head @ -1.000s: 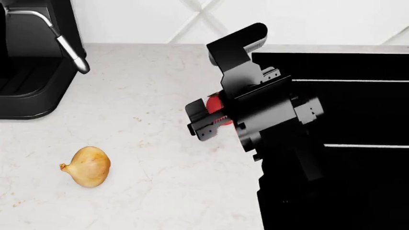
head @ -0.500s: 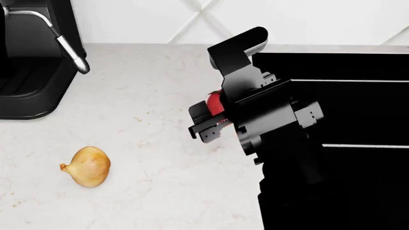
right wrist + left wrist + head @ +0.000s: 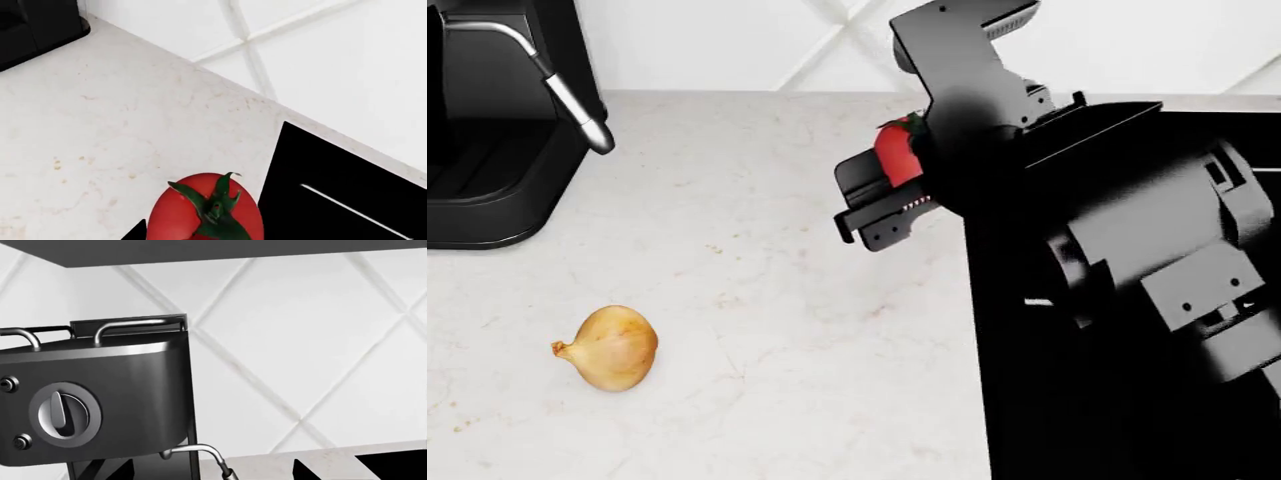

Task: Place the avocado, onion, tomato and bell pepper on the cutting board.

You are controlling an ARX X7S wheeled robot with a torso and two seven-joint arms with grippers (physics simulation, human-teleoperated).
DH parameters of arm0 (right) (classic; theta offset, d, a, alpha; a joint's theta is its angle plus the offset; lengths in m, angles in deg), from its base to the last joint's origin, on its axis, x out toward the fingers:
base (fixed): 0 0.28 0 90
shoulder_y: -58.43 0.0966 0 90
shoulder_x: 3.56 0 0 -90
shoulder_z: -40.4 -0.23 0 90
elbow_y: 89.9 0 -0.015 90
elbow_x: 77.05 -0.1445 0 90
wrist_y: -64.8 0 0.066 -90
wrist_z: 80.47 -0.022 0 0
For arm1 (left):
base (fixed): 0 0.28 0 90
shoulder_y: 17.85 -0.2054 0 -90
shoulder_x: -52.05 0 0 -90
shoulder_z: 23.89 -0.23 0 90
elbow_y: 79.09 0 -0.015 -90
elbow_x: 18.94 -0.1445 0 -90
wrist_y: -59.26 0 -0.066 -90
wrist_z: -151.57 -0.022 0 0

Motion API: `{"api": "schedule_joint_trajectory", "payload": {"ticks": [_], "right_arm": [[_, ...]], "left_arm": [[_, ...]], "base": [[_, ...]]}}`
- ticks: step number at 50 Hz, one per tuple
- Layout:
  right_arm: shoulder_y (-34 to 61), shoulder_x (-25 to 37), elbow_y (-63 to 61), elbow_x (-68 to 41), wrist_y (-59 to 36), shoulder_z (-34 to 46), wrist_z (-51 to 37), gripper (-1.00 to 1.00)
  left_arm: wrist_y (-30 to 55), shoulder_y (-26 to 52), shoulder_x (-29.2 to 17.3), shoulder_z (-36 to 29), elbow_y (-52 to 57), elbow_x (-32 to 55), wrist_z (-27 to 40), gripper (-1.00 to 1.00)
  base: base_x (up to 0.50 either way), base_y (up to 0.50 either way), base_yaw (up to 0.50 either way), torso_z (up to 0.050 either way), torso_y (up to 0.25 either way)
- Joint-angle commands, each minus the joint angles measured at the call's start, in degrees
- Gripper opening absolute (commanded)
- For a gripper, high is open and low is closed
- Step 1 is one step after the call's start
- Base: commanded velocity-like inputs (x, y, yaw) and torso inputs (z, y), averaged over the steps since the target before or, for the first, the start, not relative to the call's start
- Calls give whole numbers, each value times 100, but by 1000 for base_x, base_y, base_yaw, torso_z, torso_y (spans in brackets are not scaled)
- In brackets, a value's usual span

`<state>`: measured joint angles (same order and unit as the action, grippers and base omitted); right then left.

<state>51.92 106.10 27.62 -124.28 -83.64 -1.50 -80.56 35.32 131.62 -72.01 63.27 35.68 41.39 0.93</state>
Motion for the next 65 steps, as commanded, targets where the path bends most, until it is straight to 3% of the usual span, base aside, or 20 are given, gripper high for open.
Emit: {"api": "schedule_joint_trajectory", "payload": {"ticks": [1,19,27,36,40,44,58,65], "right_arm": [[-79,701,-1793,-604,-938,-551,-715,-100],[127,1237,-3466,-2005,-2135,-1840,-2115,-100],[479,1370,-3705,-2298,-2428,-2028,-2417,-100],[678,1485,-3592,-2107,-2297,-1860,-2305,-100],[728,1494,-3566,-2041,-2261,-1767,-2272,-100],[789,1503,-3505,-1971,-2214,-1688,-2221,-100],[1008,1557,-3444,-1914,-2164,-1595,-2184,-100],[1017,1587,-3447,-1890,-2098,-1563,-2177,-100]], "left_arm": [[56,81,-12,-49,9,56,32,100],[411,261,-66,-52,26,486,112,100],[904,467,-138,-79,79,1004,256,100],[1747,966,-235,216,-112,2924,1328,100],[1780,1223,-416,-8,-391,4154,2062,100],[1658,1396,-552,-299,-577,4828,2428,100],[1328,1786,-802,-1328,-1146,6188,3018,100],[1232,1702,-830,-1568,-1126,6428,3109,100]], "base": [[0,0,0,0,0],[0,0,0,0,0],[0,0,0,0,0],[0,0,0,0,0],[0,0,0,0,0],[0,0,0,0,0],[0,0,0,0,0],[0,0,0,0,0]]}}
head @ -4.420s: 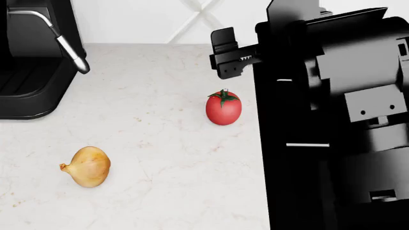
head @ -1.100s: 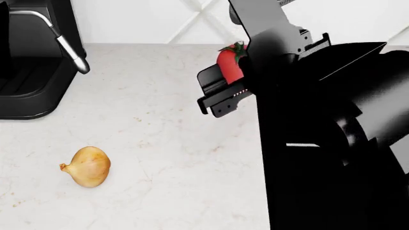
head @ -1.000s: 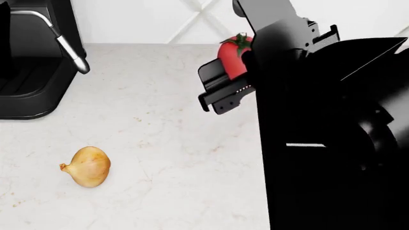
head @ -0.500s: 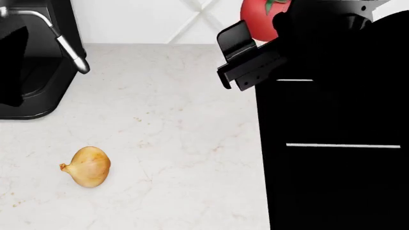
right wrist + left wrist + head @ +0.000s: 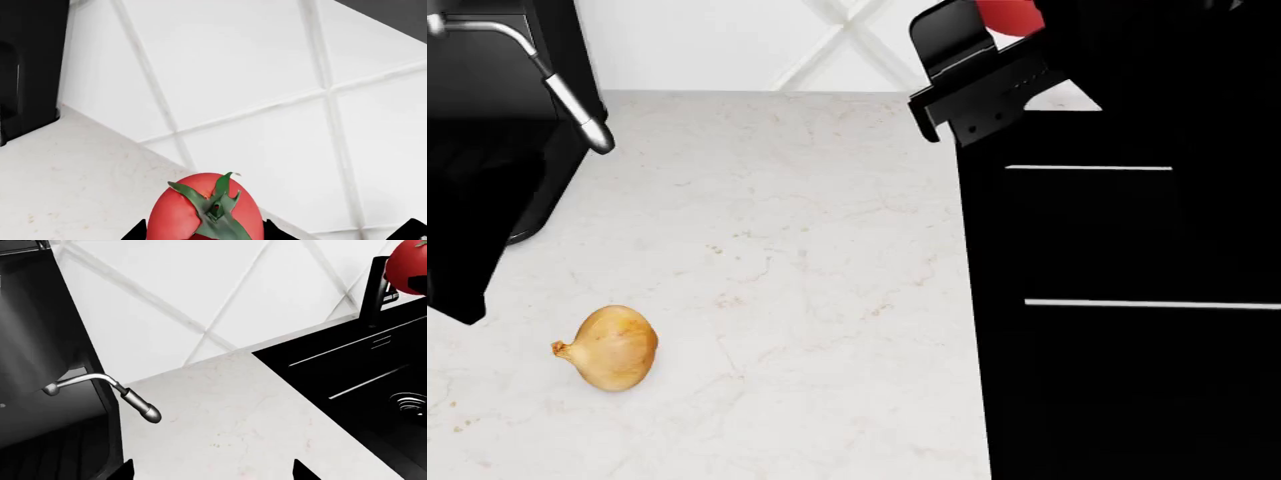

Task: Place the avocado, onion, tomato and bell pepper on the cutting board.

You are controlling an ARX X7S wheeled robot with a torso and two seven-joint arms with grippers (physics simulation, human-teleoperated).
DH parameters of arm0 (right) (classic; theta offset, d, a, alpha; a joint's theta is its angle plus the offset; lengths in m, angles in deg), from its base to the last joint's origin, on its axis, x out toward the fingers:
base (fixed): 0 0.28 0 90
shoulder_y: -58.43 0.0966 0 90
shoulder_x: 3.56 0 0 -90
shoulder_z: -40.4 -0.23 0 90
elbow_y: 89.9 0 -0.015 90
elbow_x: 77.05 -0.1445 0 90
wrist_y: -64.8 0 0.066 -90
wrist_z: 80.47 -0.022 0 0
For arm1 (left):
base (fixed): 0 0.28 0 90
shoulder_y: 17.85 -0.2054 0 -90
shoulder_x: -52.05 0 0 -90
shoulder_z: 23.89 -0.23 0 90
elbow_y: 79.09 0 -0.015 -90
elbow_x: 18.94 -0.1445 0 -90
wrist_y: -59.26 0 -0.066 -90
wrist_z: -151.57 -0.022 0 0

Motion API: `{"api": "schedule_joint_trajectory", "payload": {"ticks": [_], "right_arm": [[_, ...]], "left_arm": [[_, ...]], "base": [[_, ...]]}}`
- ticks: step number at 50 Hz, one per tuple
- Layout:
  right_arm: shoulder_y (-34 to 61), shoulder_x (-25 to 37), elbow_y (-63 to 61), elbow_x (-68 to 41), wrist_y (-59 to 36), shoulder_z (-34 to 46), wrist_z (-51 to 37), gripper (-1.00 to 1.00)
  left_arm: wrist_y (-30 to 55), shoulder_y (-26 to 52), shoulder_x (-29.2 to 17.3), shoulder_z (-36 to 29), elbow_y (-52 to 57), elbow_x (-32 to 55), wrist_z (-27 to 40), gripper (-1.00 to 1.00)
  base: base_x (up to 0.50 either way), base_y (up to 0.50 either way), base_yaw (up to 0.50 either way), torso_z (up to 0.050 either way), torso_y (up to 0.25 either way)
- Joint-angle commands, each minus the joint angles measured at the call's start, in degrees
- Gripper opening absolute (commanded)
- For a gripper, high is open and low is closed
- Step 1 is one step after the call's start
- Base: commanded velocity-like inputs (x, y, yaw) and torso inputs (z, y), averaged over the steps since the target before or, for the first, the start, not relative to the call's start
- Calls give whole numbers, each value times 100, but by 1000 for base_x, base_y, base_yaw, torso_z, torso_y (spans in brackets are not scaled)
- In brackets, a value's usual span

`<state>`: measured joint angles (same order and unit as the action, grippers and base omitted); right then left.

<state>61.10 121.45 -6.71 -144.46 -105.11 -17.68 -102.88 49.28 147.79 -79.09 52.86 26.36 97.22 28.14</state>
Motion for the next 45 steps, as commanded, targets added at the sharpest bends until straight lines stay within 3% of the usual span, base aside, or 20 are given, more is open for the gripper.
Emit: {"api": "schedule_joint_trajectory", "payload": {"ticks": [1,28,45], "right_arm": [[103,60,-15,123,58,49,55,-100],[146,204,-163,-82,76,-50,-126,-100],[33,273,-250,-194,139,-53,-210,-100]], "left_arm": [[-191,64,-131,-586,-202,912,413,100],[-86,-394,-4,-953,-406,509,121,100],[16,-681,354,-903,-538,-761,-564,100]], "base": [[0,0,0,0,0],[0,0,0,0,0],[0,0,0,0,0]]}}
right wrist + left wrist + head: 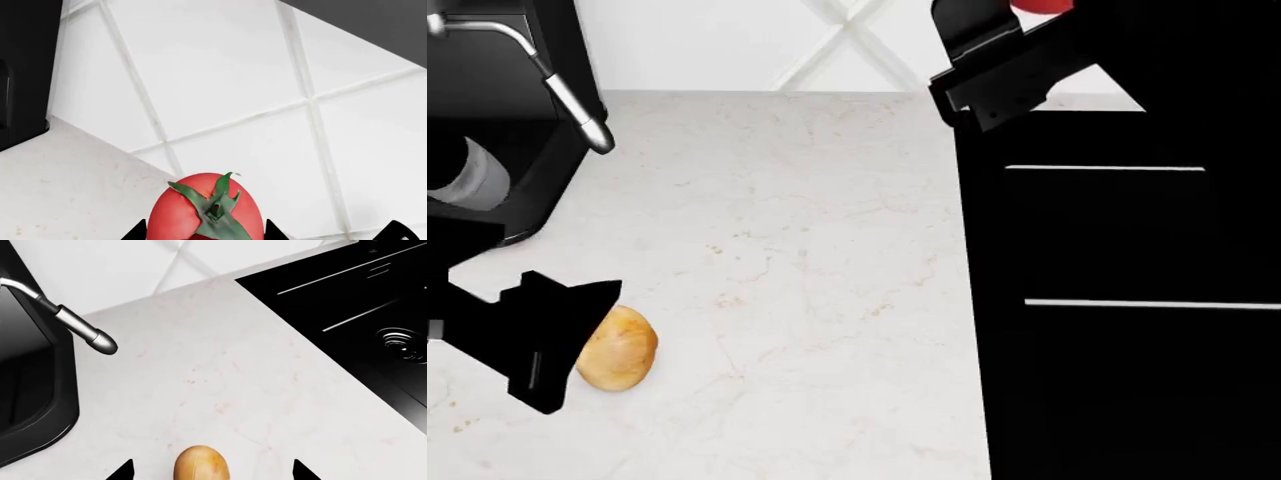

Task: Place the avocado, onion, tomato and bell pepper on the cutting board.

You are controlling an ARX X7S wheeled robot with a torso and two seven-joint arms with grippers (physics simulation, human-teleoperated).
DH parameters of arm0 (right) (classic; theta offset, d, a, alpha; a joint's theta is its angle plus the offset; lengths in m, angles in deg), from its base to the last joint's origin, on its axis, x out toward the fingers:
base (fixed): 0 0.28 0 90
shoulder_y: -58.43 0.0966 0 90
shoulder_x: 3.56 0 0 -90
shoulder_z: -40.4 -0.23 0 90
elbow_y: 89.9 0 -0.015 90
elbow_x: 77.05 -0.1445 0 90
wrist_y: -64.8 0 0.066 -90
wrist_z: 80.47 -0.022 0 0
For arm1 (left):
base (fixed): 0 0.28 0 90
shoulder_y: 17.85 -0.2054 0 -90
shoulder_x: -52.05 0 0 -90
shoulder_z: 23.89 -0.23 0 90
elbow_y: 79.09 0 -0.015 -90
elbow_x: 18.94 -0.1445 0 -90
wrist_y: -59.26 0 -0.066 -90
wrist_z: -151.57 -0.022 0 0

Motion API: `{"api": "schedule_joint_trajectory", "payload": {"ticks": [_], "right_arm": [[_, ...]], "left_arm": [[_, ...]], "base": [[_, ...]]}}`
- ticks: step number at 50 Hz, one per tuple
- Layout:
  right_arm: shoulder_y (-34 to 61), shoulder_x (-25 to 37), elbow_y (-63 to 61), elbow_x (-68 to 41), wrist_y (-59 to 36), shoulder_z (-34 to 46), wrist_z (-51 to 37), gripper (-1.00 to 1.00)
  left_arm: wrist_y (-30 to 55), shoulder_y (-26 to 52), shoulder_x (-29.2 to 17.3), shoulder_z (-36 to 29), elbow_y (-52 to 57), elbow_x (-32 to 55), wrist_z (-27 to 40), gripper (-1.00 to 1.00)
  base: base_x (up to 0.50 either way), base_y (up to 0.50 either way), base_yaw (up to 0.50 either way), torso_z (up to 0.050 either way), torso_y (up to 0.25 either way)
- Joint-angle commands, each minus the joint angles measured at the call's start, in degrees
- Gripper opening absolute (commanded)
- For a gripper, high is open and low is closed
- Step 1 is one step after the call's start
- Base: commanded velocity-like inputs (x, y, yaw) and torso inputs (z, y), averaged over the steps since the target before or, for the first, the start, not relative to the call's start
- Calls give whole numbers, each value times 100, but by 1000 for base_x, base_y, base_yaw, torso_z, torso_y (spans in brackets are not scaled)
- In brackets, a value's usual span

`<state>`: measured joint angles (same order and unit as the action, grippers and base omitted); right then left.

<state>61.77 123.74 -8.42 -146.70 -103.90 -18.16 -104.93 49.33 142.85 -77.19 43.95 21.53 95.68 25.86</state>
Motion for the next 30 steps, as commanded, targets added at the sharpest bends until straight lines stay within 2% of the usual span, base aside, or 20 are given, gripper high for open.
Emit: {"api": "schedule_joint_trajectory", "payload": {"ticks": [1,18,30], "right_arm": [[-40,45,-79,22,21,-7,-12,-100],[-91,79,-104,-33,87,35,-45,-100],[-124,111,-130,-82,110,66,-73,-100]], "left_arm": [[11,-203,176,-20,-61,-657,-370,100],[-210,-916,265,-124,29,-1447,-908,100],[-357,-1005,292,-278,-88,-2213,-1441,100]], "base": [[0,0,0,0,0],[0,0,0,0,0],[0,0,0,0,0]]}}
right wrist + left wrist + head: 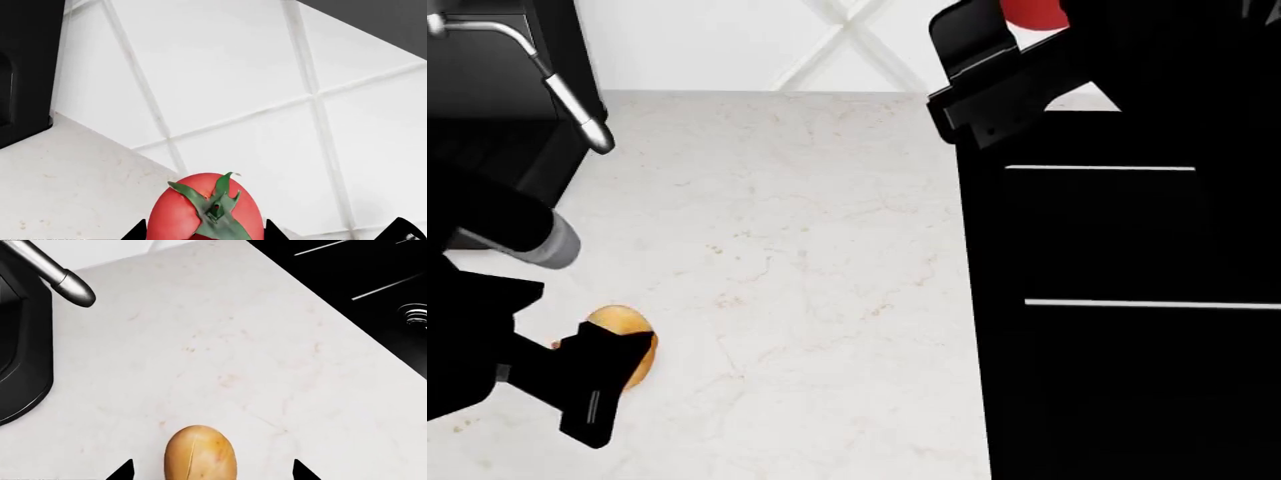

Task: Place the avocado, onion, tomato and bell pepper on the cutting board.

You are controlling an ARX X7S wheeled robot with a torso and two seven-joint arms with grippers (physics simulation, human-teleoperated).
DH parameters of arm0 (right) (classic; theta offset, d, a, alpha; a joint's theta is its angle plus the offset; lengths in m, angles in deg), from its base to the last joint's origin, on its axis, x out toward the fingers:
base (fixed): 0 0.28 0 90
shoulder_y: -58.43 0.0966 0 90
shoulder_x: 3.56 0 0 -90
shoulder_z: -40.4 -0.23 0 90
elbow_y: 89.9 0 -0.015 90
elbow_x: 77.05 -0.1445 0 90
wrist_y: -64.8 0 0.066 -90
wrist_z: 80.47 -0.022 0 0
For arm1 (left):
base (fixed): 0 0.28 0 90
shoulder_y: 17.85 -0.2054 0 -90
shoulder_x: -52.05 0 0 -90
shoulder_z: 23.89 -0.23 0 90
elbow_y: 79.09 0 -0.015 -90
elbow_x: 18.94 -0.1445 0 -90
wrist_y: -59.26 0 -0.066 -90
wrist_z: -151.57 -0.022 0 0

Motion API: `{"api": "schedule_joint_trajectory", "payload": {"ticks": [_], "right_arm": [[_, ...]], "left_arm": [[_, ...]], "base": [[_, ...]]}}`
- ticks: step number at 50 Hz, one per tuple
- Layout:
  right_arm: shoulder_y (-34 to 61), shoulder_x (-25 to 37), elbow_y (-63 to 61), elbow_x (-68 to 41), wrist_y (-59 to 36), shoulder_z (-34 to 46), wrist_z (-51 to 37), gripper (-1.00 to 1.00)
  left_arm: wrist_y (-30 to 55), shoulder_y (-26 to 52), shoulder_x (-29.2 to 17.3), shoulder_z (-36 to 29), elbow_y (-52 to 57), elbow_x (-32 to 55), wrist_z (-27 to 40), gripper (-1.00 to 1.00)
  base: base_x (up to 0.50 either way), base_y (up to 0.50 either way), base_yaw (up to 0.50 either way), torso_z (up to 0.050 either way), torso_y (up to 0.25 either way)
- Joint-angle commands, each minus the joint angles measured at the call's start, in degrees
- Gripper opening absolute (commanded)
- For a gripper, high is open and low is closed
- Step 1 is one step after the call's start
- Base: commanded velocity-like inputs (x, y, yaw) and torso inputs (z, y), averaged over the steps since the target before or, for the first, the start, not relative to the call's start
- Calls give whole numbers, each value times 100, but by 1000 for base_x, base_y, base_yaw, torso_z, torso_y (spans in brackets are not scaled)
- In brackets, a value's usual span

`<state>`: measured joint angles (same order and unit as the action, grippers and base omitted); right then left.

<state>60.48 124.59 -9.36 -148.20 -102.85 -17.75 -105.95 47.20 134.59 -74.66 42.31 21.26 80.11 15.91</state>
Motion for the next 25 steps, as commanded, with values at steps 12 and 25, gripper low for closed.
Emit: {"api": "schedule_joint_trajectory", "payload": {"ticks": [12,25], "right_arm": [[-12,34,-37,47,42,70,12,-100],[-19,24,-25,41,103,128,39,-100]], "left_arm": [[-318,-220,101,-267,-212,-1076,-755,100],[-511,-323,226,-465,-347,-1424,-1014,100]], "base": [[0,0,0,0,0],[0,0,0,0,0]]}}
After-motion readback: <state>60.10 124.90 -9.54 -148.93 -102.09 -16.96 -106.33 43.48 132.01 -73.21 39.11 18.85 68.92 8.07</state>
